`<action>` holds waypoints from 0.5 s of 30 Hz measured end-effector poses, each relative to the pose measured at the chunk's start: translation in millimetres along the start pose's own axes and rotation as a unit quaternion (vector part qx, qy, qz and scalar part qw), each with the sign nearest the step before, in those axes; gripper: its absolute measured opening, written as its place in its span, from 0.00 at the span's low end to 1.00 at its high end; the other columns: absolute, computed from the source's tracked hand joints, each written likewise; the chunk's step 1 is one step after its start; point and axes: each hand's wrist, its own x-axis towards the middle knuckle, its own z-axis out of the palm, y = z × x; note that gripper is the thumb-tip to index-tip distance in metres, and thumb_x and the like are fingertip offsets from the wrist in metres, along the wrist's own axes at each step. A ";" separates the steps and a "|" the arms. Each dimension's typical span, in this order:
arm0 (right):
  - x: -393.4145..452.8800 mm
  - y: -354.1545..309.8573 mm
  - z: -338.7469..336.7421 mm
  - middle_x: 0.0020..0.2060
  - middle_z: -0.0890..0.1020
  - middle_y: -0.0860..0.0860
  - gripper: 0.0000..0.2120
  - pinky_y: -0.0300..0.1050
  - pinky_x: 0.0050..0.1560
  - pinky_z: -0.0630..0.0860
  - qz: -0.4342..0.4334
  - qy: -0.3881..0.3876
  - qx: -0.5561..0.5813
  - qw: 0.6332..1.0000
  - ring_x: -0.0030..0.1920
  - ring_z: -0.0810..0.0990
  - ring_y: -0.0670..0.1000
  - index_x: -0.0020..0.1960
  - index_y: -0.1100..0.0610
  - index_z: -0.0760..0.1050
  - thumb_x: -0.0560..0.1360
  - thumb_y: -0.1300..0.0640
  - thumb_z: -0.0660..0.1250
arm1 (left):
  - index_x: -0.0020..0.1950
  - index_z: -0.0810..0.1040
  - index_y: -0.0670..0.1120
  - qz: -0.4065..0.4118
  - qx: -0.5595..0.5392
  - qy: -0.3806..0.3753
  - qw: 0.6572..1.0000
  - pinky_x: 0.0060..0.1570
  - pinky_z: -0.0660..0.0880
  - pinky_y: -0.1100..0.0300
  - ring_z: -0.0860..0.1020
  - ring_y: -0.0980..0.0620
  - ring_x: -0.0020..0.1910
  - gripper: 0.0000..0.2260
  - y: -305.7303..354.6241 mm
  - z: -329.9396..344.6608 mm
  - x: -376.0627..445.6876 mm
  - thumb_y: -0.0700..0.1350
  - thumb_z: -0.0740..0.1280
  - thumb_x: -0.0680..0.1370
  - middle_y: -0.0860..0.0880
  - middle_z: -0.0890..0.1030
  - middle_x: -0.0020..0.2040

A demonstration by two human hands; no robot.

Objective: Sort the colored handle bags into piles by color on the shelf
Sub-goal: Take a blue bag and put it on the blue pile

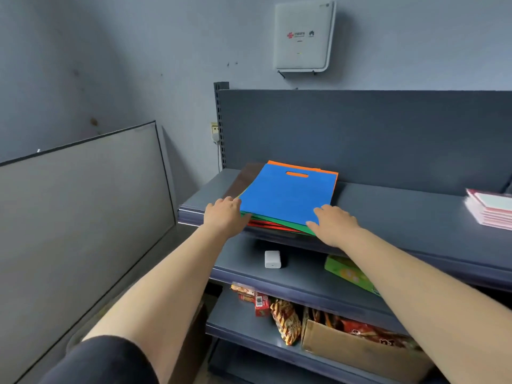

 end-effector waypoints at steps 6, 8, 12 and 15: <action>33.4 20.6 19.9 0.56 0.75 0.57 0.23 0.47 0.47 0.70 0.086 -0.024 0.084 0.992 0.50 0.73 0.55 0.59 0.62 0.71 0.82 0.44 0.51 | 0.60 0.74 0.45 0.052 -0.015 -0.043 0.998 0.61 0.64 0.54 0.71 0.44 0.62 0.22 10.8 33.6 48.8 0.59 0.51 0.81 0.44 0.75 0.61; 45.3 23.7 23.1 0.47 0.76 0.57 0.21 0.45 0.41 0.68 0.127 -0.020 0.134 0.983 0.43 0.72 0.54 0.51 0.63 0.72 0.81 0.44 0.56 | 0.59 0.74 0.45 0.058 -0.017 -0.047 0.997 0.61 0.64 0.54 0.71 0.44 0.62 0.22 13.3 40.8 58.7 0.59 0.51 0.81 0.44 0.75 0.60; 65.8 27.4 26.9 0.32 0.68 0.52 0.19 0.44 0.29 0.62 0.210 0.050 0.265 0.940 0.34 0.68 0.52 0.34 0.58 0.63 0.75 0.53 0.69 | 0.60 0.75 0.46 0.081 -0.044 -0.041 0.995 0.55 0.69 0.55 0.71 0.46 0.62 0.22 18.1 49.2 72.0 0.60 0.52 0.81 0.45 0.76 0.59; 73.2 31.4 24.5 0.28 0.64 0.50 0.22 0.43 0.26 0.56 0.256 0.098 0.307 0.912 0.28 0.63 0.49 0.31 0.57 0.59 0.73 0.60 0.71 | 0.59 0.76 0.47 0.102 -0.075 -0.041 0.991 0.51 0.71 0.55 0.72 0.47 0.60 0.21 19.5 50.7 79.0 0.59 0.52 0.81 0.47 0.78 0.57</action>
